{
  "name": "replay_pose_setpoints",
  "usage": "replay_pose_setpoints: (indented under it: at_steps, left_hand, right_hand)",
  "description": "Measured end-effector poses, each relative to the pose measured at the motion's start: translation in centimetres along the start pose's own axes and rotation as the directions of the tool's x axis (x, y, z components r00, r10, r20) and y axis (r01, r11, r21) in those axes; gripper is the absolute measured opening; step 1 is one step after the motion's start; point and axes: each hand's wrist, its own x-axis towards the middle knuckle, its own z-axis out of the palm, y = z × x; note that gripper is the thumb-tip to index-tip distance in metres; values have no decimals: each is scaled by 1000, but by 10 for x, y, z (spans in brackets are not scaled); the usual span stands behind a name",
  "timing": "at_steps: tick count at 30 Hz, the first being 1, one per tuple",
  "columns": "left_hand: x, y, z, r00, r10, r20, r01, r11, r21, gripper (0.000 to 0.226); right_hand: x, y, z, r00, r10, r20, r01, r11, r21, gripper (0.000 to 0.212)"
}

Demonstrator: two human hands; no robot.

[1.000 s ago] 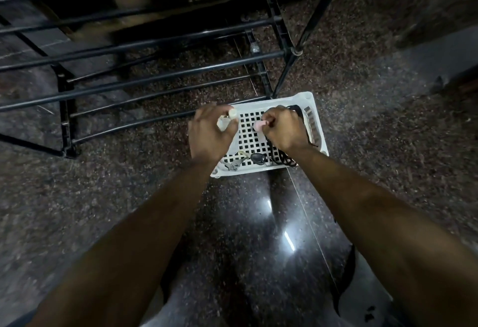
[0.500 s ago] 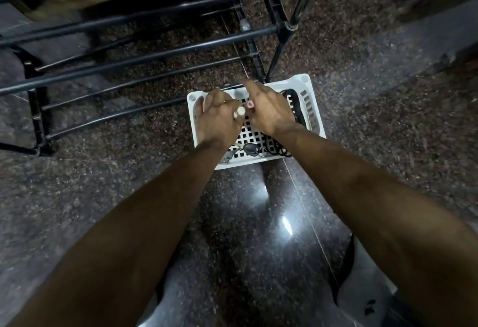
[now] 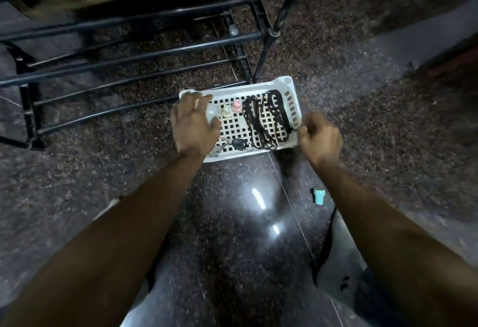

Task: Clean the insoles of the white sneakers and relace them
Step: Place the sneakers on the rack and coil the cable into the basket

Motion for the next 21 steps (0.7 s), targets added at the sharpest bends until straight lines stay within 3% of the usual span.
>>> replay_pose_setpoints:
  at_steps: [3, 6, 7, 10, 13, 17, 19, 21]
  left_hand:
    - [-26, -9, -6, 953, -292, -81, 274, 944, -182, 55]
    - [-43, -15, -9, 822, -568, 31, 549, 777, -308, 59]
    - [-47, -19, -7, 796, -599, 84, 588, 734, -340, 60]
    - [-59, -28, 0, 809, -552, 202, 583, 710, -395, 60]
    - [-62, -20, -7, 808, -522, 272, 588, 743, -321, 41]
    - [-62, -16, -6, 793, -523, 312, 605, 732, -313, 36]
    - [-60, -20, -4, 791, -517, 328, 611, 702, -367, 35]
    - [-60, -23, -3, 788, -520, 329, 615, 678, -401, 35]
  right_hand:
    - [-20, 49, -16, 960, 263, 97, -236, 945, -228, 24]
    - [-33, 82, -25, 855, 393, 339, -232, 874, -427, 45]
    - [-36, 86, -27, 816, 418, 399, -201, 853, -482, 55]
    - [-43, 86, -27, 764, 419, 492, -120, 840, -528, 73]
    - [-49, 85, -13, 726, 363, 584, -33, 867, -497, 59]
    - [-54, 77, -2, 744, 287, 604, -25, 914, -404, 36]
    - [-51, 68, 0, 793, 213, 571, -106, 971, -216, 23]
    - [-47, 55, 1, 865, 129, 484, -211, 970, 120, 21]
